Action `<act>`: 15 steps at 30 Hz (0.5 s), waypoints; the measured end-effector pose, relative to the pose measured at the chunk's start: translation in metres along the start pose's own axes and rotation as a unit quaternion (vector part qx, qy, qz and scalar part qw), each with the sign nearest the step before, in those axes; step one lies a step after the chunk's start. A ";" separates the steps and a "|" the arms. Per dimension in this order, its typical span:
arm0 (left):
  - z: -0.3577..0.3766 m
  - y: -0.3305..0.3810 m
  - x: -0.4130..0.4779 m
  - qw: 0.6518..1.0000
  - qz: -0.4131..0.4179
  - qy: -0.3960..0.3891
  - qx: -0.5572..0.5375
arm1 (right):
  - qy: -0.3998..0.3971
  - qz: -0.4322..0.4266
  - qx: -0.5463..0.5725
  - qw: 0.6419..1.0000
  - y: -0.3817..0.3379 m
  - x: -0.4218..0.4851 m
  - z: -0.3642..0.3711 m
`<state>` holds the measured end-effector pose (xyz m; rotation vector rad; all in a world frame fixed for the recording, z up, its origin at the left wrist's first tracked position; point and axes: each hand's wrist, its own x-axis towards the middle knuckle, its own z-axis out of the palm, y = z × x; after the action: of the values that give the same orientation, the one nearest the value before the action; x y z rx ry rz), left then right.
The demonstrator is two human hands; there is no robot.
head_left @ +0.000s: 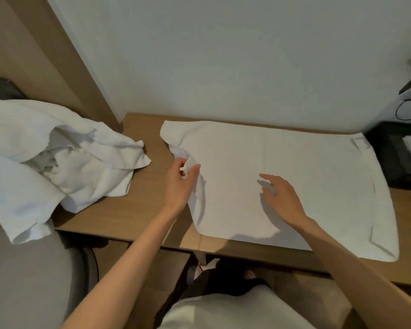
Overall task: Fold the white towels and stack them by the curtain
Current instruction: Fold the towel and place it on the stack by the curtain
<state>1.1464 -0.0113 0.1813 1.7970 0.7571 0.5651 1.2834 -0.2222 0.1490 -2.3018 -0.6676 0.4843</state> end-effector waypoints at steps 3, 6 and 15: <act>0.050 0.019 -0.004 0.999 0.016 -0.048 -0.011 | 0.053 0.036 -0.025 0.998 0.026 -0.011 -0.033; 0.103 0.019 -0.013 0.993 0.012 -0.114 0.032 | 0.103 0.090 -0.062 0.989 0.060 -0.025 -0.063; 0.190 -0.020 -0.041 0.975 -0.031 -0.151 0.160 | 0.115 0.189 -0.157 0.963 0.153 -0.073 -0.121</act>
<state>1.2446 -0.1584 0.0991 2.0864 0.7179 0.1224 1.3361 -0.4238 0.1374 -2.7491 -0.1974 0.2863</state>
